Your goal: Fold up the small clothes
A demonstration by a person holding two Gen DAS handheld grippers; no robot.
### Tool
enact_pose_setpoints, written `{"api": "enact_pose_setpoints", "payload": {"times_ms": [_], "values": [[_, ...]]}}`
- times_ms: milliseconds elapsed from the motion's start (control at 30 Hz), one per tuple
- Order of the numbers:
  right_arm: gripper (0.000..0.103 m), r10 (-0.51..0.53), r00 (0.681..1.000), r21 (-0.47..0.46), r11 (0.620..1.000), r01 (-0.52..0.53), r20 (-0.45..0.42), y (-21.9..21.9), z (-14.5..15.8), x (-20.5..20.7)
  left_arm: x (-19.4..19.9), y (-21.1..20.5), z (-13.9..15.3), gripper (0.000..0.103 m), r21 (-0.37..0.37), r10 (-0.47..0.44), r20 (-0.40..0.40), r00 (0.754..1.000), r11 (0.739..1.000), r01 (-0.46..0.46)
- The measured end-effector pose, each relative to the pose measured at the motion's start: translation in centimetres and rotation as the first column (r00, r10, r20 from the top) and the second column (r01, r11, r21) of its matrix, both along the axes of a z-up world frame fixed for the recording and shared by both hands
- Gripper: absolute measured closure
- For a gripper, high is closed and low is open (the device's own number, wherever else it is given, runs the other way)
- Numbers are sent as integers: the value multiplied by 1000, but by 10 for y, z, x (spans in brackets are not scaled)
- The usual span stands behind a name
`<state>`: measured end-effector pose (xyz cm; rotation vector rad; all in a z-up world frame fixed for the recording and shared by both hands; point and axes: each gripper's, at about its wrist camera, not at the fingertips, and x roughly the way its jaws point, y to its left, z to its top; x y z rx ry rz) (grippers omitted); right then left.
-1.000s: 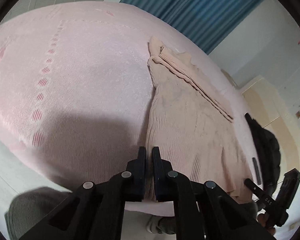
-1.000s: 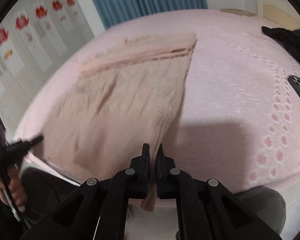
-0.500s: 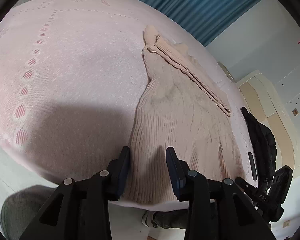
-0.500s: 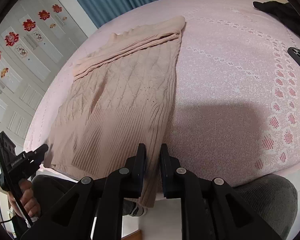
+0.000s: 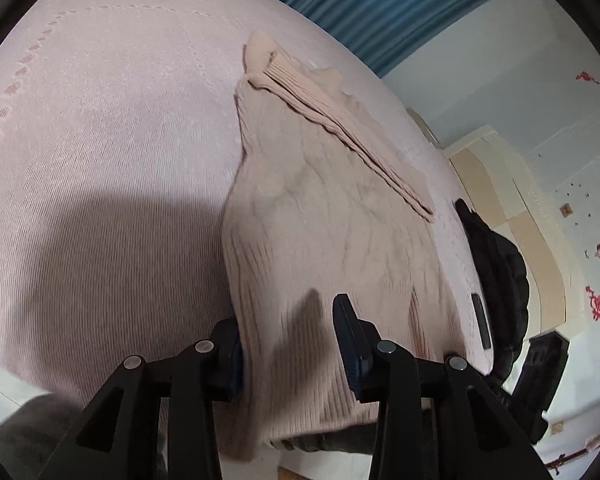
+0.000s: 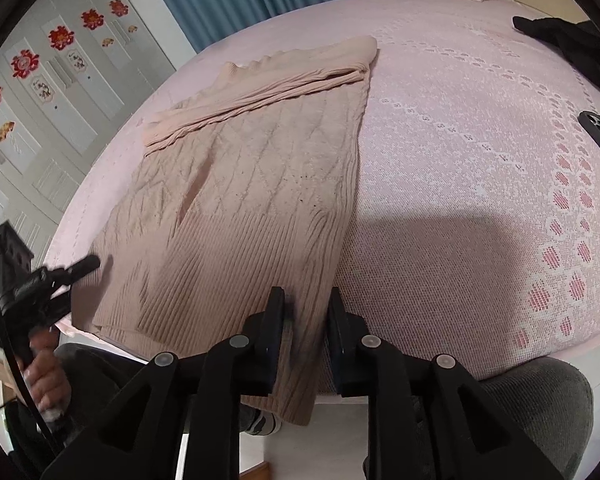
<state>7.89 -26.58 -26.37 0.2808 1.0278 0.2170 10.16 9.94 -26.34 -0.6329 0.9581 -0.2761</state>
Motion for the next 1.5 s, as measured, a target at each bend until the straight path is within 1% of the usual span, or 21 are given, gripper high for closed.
{"api": "enact_pose_setpoints", "payload": {"times_ms": [100, 200, 267, 300, 367, 400, 433, 467, 500, 633, 733, 933, 1133, 1333, 1500], "values": [[81, -12, 1000, 6, 1000, 11, 15, -1, 0, -2, -19, -6, 3, 67, 43, -8, 14, 1000, 999, 7], [81, -17, 1000, -17, 1000, 18, 25, -1, 1, -2, -31, -8, 4, 67, 56, -11, 19, 1000, 998, 10], [81, -34, 999, -40, 999, 35, 39, -1, 2, -3, -36, -10, 4, 70, 71, 9, 19, 1000, 997, -11], [81, -37, 999, -46, 998, 38, 38, -1, 3, -4, -37, -10, 4, 76, 86, 23, 19, 1000, 996, -25], [81, -30, 999, -49, 998, 32, 23, -1, 2, -4, -37, -14, 4, 80, 123, 31, 20, 999, 992, -33], [82, -20, 1000, -52, 998, 21, 13, 0, 2, -3, -37, -14, 4, 81, 135, 32, 23, 999, 990, -35], [86, -8, 1000, -42, 999, 9, 10, -1, 2, -4, -38, -16, 5, 81, 144, 31, 31, 999, 989, -35], [88, 0, 1000, -28, 1000, 0, 7, -1, 2, -4, -38, -17, 5, 82, 149, 31, 32, 999, 988, -36], [88, 9, 1000, -12, 1000, -9, -1, -2, 1, -4, -38, -17, 5, 82, 154, 35, 33, 999, 987, -40], [87, 21, 1000, 2, 1000, -21, -13, -1, 0, -5, -38, -13, 4, 83, 144, 55, 28, 998, 988, -58], [85, 30, 999, -12, 999, -30, -19, 3, -1, -4, -37, -11, 2, 83, 133, 60, 23, 998, 989, -63], [84, 41, 999, -26, 999, -41, -28, 5, -1, -5, -33, -8, 0, 83, 122, 57, -1, 998, 991, -56], [83, 44, 999, -72, 996, -44, -7, 12, 0, -9, -31, -7, -1, 83, 114, 55, -7, 998, 992, -54], [82, 43, 998, -136, 990, -37, 36, 21, 1, -15, -30, -14, 0, 84, 152, 58, 3, 998, 987, -57], [82, 46, 998, -142, 989, -39, 41, 21, 0, -14, -30, -15, 0, 84, 155, 61, 6, 998, 986, -62]]}}
